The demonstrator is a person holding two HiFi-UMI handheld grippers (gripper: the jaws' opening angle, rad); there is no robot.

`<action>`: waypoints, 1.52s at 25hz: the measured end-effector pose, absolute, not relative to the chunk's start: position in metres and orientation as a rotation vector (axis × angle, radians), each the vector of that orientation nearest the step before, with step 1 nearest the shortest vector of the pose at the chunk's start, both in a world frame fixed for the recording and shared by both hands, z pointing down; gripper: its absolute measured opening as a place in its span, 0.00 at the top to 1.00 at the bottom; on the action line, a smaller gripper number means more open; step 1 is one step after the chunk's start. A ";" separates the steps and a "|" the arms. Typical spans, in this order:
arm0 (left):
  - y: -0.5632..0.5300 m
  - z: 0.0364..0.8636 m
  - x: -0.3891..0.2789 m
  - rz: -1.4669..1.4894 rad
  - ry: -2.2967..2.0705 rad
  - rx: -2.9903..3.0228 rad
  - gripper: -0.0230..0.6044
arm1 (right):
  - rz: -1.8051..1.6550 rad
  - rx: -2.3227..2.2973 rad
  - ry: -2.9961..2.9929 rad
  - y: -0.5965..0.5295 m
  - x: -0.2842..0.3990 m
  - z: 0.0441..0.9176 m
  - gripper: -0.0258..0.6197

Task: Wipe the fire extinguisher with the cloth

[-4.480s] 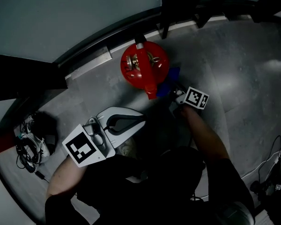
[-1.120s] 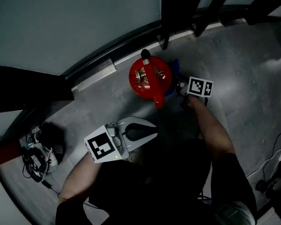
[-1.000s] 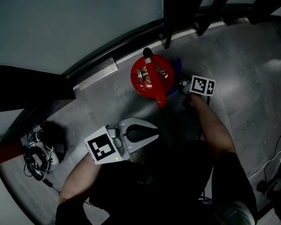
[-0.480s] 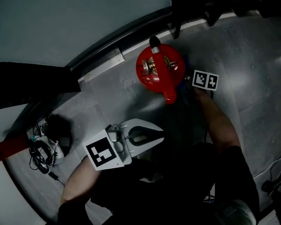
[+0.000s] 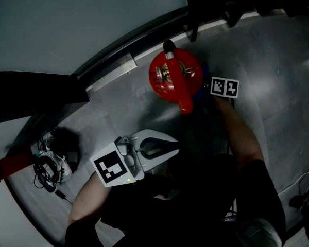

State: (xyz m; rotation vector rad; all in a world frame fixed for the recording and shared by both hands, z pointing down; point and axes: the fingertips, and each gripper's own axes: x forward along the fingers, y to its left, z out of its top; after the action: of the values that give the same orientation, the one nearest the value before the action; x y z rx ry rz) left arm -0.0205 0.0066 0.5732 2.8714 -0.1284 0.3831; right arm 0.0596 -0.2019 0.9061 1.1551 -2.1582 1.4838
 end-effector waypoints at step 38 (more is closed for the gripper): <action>-0.022 0.538 -0.010 0.208 -0.320 2.848 0.93 | 1.174 0.628 -2.737 -0.259 -0.013 0.621 0.78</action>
State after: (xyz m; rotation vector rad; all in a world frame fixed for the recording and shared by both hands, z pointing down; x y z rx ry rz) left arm -0.0098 -0.0218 0.5385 2.8476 -0.3199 0.2082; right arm -0.0131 -0.2587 0.6209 0.6280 -2.7366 1.1743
